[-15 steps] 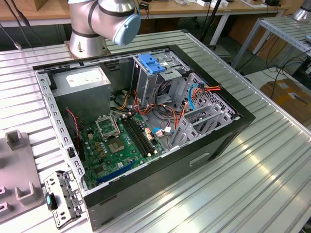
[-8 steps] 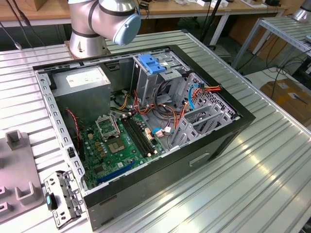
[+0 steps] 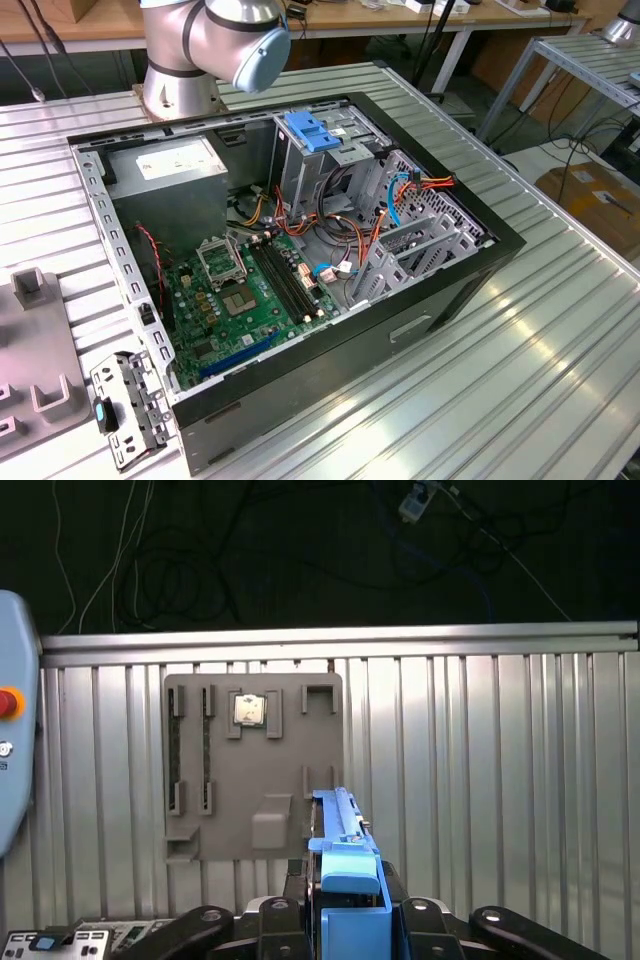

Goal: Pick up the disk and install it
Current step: 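Pick up the disk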

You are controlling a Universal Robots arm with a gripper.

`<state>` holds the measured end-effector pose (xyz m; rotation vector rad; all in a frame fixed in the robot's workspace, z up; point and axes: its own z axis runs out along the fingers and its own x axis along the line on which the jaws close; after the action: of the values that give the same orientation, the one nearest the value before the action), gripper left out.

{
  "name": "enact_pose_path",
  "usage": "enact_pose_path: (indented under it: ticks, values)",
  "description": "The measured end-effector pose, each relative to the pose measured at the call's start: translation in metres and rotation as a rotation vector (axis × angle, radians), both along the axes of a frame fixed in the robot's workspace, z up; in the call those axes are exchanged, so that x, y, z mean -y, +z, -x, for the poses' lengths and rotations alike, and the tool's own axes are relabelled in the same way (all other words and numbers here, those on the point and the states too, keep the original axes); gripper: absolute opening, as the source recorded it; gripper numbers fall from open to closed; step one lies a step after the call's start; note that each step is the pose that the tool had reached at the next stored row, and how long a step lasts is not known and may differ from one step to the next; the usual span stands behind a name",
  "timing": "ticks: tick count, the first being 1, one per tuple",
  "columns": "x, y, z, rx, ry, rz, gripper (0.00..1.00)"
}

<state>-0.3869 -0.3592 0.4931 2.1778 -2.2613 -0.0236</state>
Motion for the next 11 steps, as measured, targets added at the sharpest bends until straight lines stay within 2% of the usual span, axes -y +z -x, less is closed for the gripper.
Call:
enact_pose_path:
  ticks: [2,4,5,6,11]
  values:
    - [0.0000,0.0000,-0.0031,-0.0001,0.000,0.0000,0.37]
    - [0.0012,0.0000,-0.0287,0.0000,0.000,0.0000,0.37]
    - [0.0159,0.0000,-0.0312,-0.0001,0.000,0.0000,0.37]
    - [0.0171,0.0000,-0.0315,0.0000,0.000,0.0001,0.37]
    - [0.0172,0.0000,-0.0316,-0.0001,0.000,0.0000,0.37]
